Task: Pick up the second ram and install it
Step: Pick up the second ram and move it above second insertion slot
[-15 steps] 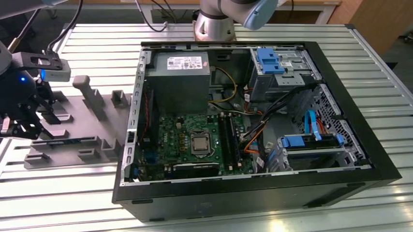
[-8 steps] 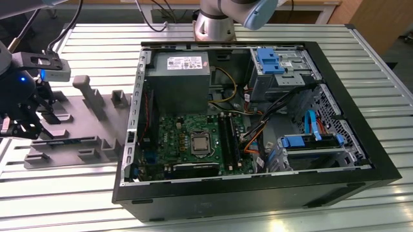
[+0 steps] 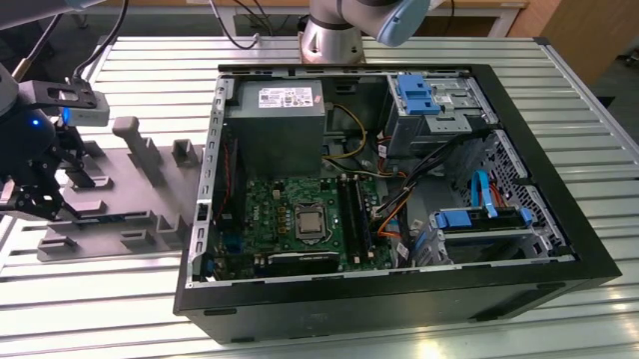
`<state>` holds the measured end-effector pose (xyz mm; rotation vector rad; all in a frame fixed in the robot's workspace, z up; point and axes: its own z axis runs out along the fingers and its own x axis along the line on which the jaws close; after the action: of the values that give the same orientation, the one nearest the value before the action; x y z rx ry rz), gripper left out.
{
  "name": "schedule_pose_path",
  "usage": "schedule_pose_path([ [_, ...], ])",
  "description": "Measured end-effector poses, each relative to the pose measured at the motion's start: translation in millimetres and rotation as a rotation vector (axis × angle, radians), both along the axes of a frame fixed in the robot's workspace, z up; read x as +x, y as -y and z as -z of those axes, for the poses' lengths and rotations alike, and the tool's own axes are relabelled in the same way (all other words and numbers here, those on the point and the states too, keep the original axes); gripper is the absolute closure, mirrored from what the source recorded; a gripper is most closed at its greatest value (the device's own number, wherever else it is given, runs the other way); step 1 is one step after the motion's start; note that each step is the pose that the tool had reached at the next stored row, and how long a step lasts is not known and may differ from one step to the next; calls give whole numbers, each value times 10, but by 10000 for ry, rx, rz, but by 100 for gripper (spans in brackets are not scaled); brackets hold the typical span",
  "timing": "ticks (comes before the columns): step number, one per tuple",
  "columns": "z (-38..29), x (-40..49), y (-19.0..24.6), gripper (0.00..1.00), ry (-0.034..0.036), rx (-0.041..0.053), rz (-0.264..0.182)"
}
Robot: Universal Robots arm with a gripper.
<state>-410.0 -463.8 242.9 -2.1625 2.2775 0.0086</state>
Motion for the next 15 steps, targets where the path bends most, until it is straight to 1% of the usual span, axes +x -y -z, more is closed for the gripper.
schedule_pose_path([
  [1, 0, 0, 0, 41, 0, 0, 0],
  [4, 1, 0, 0, 40, 0, 0, 0],
  [5, 1, 0, 0, 34, 1, 0, 0],
  [8, 1, 0, 0, 33, 0, 0, 0],
  [9, 1, 0, 0, 27, 0, 0, 0],
  [10, 1, 0, 0, 27, 0, 0, 0],
  [12, 1, 0, 0, 15, 0, 0, 0],
  [13, 1, 0, 0, 15, 0, 0, 0],
  [14, 1, 0, 0, 10, 0, 0, 0],
  [15, 2, 0, 0, 10, 0, 0, 0],
])
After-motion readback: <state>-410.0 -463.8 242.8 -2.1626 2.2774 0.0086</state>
